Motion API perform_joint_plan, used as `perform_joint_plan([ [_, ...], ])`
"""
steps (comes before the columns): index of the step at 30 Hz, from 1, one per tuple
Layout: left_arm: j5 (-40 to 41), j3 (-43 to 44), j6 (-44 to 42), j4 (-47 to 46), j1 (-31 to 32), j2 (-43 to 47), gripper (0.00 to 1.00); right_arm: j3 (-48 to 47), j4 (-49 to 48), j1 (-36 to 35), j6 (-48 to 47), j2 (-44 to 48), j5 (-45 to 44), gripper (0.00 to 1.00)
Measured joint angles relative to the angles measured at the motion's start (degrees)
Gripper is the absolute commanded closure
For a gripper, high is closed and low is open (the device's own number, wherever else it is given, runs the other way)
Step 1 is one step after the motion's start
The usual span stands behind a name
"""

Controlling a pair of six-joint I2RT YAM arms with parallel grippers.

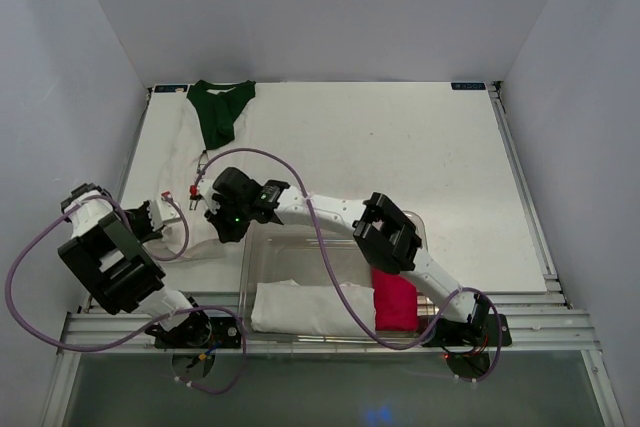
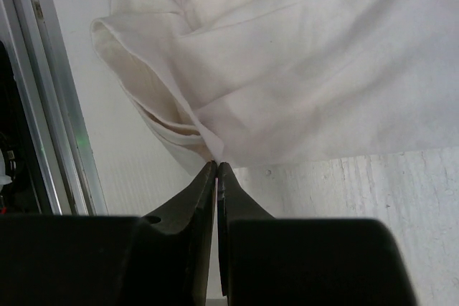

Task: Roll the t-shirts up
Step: Roll the T-shirt to the center of the board.

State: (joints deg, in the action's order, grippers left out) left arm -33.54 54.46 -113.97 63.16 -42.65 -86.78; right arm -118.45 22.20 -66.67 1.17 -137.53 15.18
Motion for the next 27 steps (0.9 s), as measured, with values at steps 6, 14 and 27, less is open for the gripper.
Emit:
perform_joint_plan([
  [6,3.21,4.48,0.00,-1.88,0.66,-5.57,1.00,-1.44,-0.31,2.23,4.46,-1.57,0.02,0.92],
  [14,4.42,4.87,0.00,-5.84,4.74,-7.15,0.96,-4.50,-0.33,3.30,7.76,-3.56,-0.33,0.92],
  [27,1.97,11.82,1.92,-6.45,6.27,-9.22,0.33,-5.14,-1.01,3.34,8.48,-5.25,-1.60,0.92],
])
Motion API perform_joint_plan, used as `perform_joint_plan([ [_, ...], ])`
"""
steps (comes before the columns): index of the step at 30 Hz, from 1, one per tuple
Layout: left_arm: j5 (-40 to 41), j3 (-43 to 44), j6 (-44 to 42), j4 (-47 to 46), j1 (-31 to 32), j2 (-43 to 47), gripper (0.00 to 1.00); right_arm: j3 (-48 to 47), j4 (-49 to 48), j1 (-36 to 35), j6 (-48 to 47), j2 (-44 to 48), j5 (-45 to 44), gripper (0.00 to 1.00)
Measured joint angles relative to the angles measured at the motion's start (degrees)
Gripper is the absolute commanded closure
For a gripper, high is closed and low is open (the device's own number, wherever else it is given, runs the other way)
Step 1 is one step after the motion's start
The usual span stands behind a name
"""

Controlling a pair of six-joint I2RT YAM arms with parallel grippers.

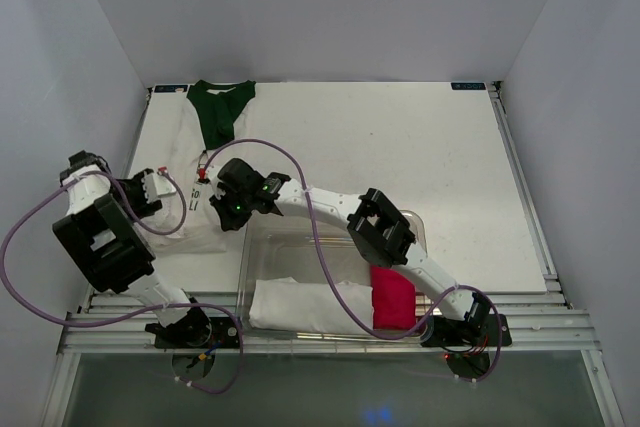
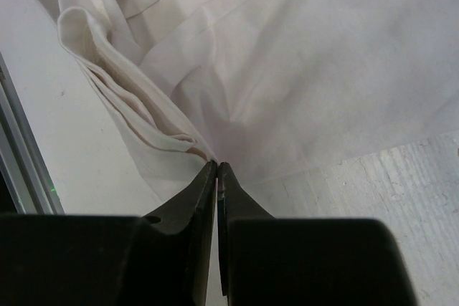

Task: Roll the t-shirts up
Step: Roll the T-shirt to the center of the board.

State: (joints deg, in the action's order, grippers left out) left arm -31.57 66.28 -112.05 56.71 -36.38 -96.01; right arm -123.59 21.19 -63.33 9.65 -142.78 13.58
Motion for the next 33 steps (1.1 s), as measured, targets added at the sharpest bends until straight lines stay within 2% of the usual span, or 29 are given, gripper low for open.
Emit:
perform_joint_plan([
  [1,-0.44,2.14,1.25,0.52,0.00,0.00,0.32,0.02,0.00,0.00,0.00,0.00,-0.02,0.92],
  [2,-0.72,4.44,2.80,1.11,0.00,-0.02,0.27,0.04,0.00,0.02,0.00,0.00,-0.02,0.92],
  [4,-1.42,8.94,5.31,2.36,-0.15,-0.02,0.27,0.07,0.00,0.04,0.02,0.00,0.00,0.92],
  [6,-2.08,11.78,7.19,3.58,-0.52,0.00,0.29,0.07,0.00,0.07,0.04,0.00,0.04,0.92],
  [9,-2.16,12.55,9.05,6.14,-1.77,0.28,0.38,0.07,0.00,0.11,0.04,0.00,0.04,0.92],
  [15,-1.09,5.16,12.92,8.85,-3.91,1.53,0.32,0.07,0.00,0.11,0.57,0.00,0.02,0.92],
  [22,-1.44,-6.80,15.78,5.66,-4.81,5.99,0.27,0.31,-0.02,0.20,1.99,0.00,-0.42,0.92],
  [33,-1.33,-6.29,21.81,-3.32,-5.22,5.33,0.28,0.48,-0.20,0.24,2.86,0.00,-1.05,0.92],
])
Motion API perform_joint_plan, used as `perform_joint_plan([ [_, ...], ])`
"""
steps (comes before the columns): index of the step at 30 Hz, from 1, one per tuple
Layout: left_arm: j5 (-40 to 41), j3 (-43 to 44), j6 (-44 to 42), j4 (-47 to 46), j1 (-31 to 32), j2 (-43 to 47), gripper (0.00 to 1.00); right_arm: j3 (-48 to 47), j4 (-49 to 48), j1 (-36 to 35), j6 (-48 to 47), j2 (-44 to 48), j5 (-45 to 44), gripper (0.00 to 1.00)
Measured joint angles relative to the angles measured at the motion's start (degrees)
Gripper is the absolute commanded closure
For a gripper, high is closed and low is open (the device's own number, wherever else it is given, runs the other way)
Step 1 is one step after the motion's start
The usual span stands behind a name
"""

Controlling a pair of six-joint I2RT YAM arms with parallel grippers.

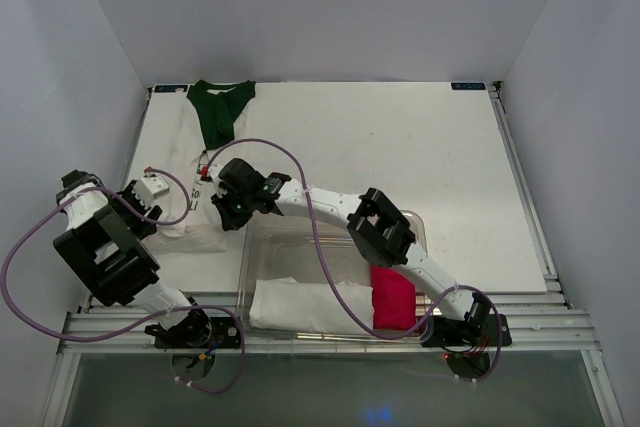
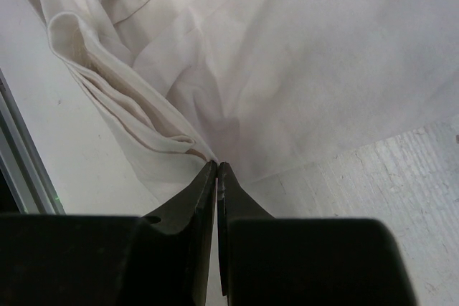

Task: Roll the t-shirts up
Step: Roll the T-shirt to the center of the board.

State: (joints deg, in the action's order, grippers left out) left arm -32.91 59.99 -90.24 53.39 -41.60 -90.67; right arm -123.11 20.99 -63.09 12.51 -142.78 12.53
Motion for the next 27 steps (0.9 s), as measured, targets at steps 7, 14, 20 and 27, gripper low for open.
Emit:
perform_joint_plan([
  [7,2.01,-1.07,-2.01,-2.01,-1.11,-0.76,0.30,0.02,-0.13,0.04,1.64,0.00,-0.20,0.92],
  [14,1.44,-1.77,-2.47,-2.58,-1.27,-2.01,0.69,0.02,-0.22,0.13,2.54,0.00,-0.20,0.92],
  [20,-0.22,-1.77,-2.45,-2.84,-1.27,-2.19,1.00,0.76,-1.07,0.20,2.56,0.00,-0.17,0.92],
  [27,-2.14,-1.73,-1.75,-2.89,-1.27,-2.62,0.94,1.14,-2.01,0.90,4.31,0.00,0.35,0.92],
])
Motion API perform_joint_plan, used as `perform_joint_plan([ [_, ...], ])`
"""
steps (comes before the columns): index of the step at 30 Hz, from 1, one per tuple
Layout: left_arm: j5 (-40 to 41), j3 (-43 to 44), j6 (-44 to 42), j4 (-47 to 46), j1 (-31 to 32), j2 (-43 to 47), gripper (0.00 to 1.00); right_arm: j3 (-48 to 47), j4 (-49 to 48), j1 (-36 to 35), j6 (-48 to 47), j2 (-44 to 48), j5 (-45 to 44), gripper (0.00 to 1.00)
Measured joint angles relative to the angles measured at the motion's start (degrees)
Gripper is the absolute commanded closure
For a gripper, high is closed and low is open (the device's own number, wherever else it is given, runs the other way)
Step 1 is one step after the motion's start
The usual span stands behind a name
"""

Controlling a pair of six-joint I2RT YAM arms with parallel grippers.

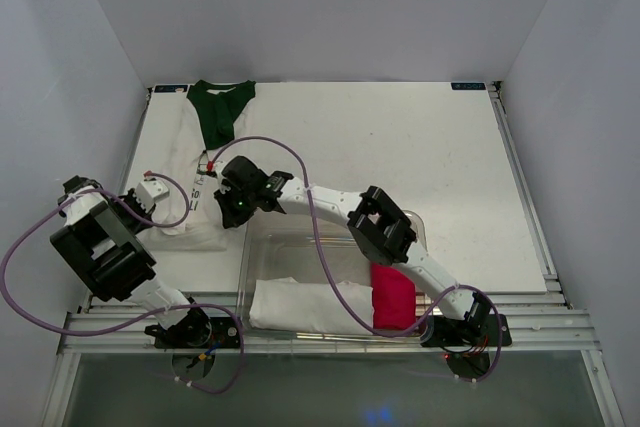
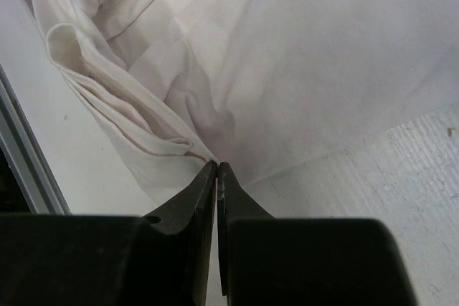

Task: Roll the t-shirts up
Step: Roll the T-shirt to the center of the board.

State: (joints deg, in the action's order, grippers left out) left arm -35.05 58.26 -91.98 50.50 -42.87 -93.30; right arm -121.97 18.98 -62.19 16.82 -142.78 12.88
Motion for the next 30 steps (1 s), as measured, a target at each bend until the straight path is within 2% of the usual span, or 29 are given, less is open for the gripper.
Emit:
perform_joint_plan([
  [5,-0.66,2.62,3.13,0.31,0.00,-0.70,0.94,0.00,-1.36,0.96,4.04,0.00,0.83,0.92],
  [8,-1.09,4.24,4.55,-0.42,-0.04,-1.07,0.71,0.02,-1.90,1.20,5.60,0.00,1.03,0.92],
  [9,-1.14,4.26,4.76,-0.39,-0.07,-1.01,0.60,0.09,-2.32,1.31,5.90,0.00,1.07,0.92],
  [14,-2.19,5.86,4.33,2.93,-1.66,-1.01,0.50,1.62,-4.00,1.44,7.10,0.00,1.25,0.92],
  [19,-3.08,15.47,-0.87,11.85,-4.33,-1.11,0.39,1.79,-4.48,1.44,7.85,0.00,1.36,0.92],
  [21,-2.60,17.25,-4.13,14.86,-4.55,-0.96,0.32,1.79,-4.55,1.42,7.87,0.00,1.44,0.92],
  [22,-2.14,17.09,-5.92,16.50,-4.55,-0.87,0.29,1.79,-4.57,1.42,7.85,0.00,1.44,0.92],
  [23,-1.55,16.59,-7.34,17.73,-4.52,-0.83,0.19,1.79,-4.59,1.42,7.85,0.00,1.44,0.92],
  [30,2.32,2.40,-17.16,20.79,-4.46,-0.13,0.17,1.79,-4.59,1.42,7.65,0.00,1.42,0.92],
])
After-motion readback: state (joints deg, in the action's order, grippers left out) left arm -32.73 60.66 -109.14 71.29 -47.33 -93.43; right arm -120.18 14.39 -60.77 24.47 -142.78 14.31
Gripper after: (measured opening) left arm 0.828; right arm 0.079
